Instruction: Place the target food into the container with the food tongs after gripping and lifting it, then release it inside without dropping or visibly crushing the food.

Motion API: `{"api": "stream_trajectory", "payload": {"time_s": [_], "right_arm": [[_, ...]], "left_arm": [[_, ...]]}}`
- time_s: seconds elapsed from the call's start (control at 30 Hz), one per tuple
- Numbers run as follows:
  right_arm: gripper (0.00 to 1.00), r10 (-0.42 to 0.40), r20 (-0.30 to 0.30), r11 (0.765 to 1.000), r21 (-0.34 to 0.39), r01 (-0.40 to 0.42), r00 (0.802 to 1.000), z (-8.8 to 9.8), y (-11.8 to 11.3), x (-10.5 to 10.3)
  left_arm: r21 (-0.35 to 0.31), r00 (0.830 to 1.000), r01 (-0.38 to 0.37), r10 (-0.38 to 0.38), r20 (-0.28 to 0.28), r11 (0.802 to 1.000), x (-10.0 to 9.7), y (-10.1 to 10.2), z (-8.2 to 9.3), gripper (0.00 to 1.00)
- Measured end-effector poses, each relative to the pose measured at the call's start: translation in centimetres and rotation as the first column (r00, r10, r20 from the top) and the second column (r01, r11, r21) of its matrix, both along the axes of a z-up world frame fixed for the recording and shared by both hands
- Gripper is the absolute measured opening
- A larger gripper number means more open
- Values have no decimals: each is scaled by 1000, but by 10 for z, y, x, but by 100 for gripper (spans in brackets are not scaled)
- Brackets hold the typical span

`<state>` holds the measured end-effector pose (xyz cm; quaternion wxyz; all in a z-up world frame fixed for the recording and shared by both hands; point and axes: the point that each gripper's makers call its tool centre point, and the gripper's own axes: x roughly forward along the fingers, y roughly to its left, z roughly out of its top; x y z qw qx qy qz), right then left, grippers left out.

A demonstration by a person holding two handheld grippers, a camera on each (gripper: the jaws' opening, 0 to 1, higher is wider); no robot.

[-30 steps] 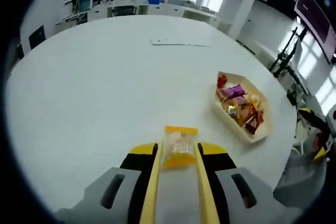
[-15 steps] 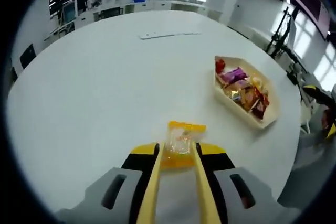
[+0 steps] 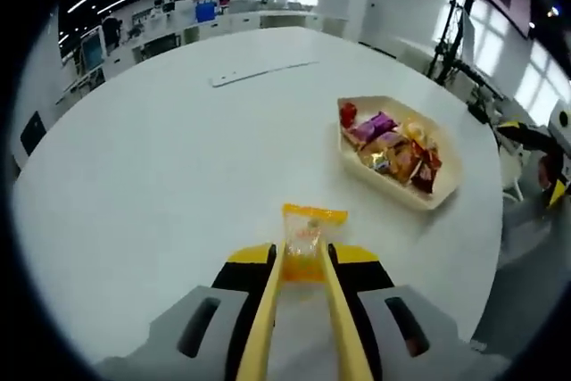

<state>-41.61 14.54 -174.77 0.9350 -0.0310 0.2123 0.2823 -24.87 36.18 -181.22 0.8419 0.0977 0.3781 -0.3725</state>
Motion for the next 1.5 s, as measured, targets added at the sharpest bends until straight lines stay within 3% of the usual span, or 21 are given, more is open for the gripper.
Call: {"api": "stream_trajectory", "payload": {"time_s": [0.17, 0.57, 0.97, 1.5], "right_arm": [[93, -4, 1, 1000, 1, 4, 1000, 0, -1, 0], [97, -13, 23, 1000, 4, 13, 1000, 4, -3, 2], [100, 0, 26, 1000, -4, 1, 1000, 3, -1, 2], [99, -19, 30, 999, 26, 19, 999, 7, -3, 3]], "left_arm": [[32, 998, 58, -58, 13, 998, -1, -4, 6, 19], [9, 988, 146, -146, 52, 989, 1, -30, 34, 19], [2, 948, 303, -301, 101, 953, -2, -88, 63, 19], [11, 901, 419, -417, 121, 908, -8, -156, 72, 19]]}}
